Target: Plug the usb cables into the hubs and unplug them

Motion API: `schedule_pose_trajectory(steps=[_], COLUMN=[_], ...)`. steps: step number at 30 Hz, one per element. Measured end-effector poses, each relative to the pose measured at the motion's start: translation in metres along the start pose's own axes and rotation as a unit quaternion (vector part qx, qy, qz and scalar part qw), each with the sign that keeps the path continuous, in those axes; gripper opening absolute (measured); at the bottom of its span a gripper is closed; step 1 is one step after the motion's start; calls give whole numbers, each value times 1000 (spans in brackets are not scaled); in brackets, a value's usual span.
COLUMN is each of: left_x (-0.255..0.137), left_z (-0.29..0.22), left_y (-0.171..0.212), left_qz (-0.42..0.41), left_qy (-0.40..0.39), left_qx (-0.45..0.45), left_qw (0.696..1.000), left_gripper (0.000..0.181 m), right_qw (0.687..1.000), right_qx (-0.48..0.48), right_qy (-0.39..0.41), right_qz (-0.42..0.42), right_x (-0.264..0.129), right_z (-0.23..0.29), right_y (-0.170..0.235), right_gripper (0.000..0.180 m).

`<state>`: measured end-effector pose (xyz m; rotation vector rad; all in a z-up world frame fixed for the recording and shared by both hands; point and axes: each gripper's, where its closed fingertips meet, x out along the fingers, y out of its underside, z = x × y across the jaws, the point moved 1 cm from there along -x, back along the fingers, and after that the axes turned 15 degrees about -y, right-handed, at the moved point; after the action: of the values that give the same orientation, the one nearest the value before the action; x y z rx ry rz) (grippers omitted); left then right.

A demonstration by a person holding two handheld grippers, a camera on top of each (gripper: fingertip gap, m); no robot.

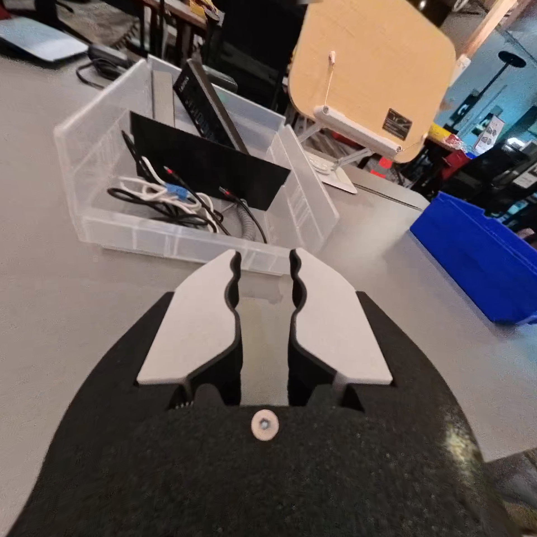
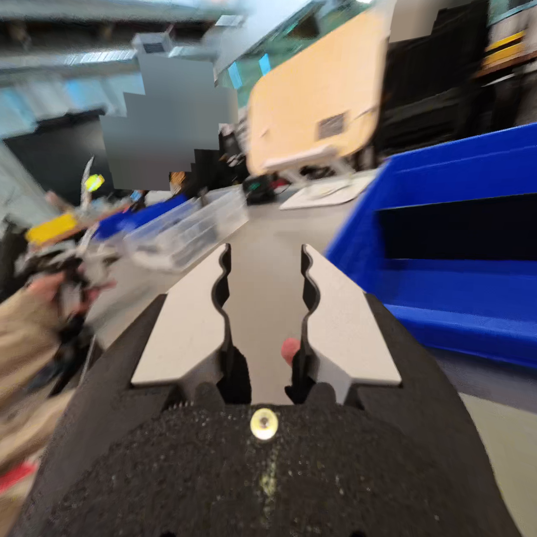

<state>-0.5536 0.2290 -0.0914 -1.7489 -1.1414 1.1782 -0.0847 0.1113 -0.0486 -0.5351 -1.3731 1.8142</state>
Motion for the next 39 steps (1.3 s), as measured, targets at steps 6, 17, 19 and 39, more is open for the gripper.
schedule_pose_trajectory(steps=[6,17,19,39], left_x=[10,22,24,20], left_z=[-13,-30,-30,-30], left_y=[9,34,38,46], left_qz=[-12,68,75,97], left_qy=[-26,33,35,63], left_qx=[99,108,117,130], left_qw=[995,991,990,985], left_gripper=[31,31,31,32], right_qw=[969,963,962,964], right_qx=[-27,-64,-73,-54], right_qy=[245,246,248,243], right_qz=[33,95,92,92], right_x=[-74,-36,-35,-31], right_z=[-95,-90,-91,-94], right_y=[-13,22,21,27], right_gripper=[46,37,37,36])
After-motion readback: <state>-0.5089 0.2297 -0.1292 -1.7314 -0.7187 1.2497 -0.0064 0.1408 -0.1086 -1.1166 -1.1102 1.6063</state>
